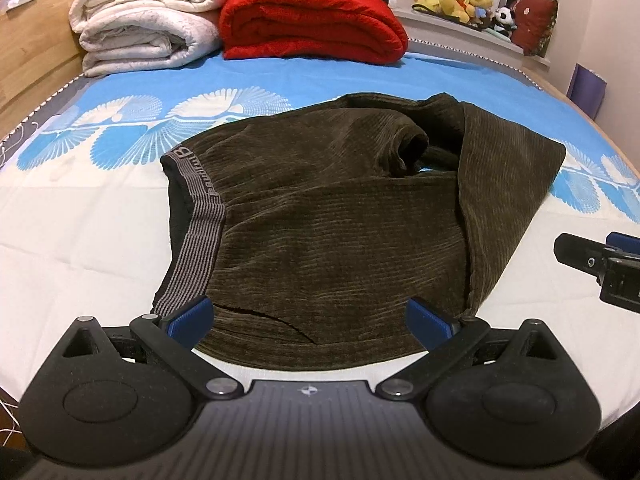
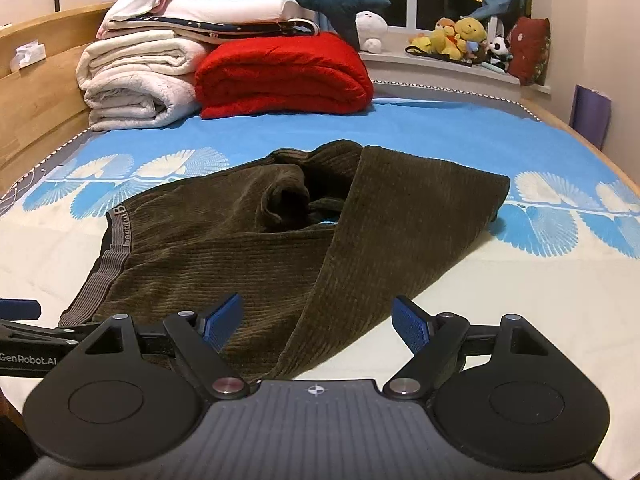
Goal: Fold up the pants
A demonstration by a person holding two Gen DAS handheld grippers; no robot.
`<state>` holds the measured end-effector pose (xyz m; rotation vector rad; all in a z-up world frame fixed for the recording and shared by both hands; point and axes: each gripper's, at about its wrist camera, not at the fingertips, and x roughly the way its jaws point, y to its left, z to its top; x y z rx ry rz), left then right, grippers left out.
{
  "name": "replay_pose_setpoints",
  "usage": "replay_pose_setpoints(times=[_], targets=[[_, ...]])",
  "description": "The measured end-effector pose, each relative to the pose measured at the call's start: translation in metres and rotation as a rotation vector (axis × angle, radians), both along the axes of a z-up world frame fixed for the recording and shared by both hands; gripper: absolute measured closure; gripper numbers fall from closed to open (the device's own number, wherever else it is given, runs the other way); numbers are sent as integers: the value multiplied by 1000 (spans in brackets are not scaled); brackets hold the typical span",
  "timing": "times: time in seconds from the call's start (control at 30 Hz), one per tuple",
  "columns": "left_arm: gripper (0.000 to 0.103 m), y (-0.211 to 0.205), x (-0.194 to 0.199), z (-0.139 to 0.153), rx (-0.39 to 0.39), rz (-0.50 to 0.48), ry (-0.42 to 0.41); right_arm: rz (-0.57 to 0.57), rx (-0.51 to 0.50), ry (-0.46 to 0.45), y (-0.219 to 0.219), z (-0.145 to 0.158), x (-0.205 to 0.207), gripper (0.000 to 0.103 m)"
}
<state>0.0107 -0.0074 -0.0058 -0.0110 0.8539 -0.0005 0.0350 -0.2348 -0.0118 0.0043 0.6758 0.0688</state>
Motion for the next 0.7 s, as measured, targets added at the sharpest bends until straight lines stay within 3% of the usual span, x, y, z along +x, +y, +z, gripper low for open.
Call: replay_pose_setpoints(times=[0.7], targets=[[1,-2,-3,-2,-2,3,-22,8,-12,4,2,-1,3,19]])
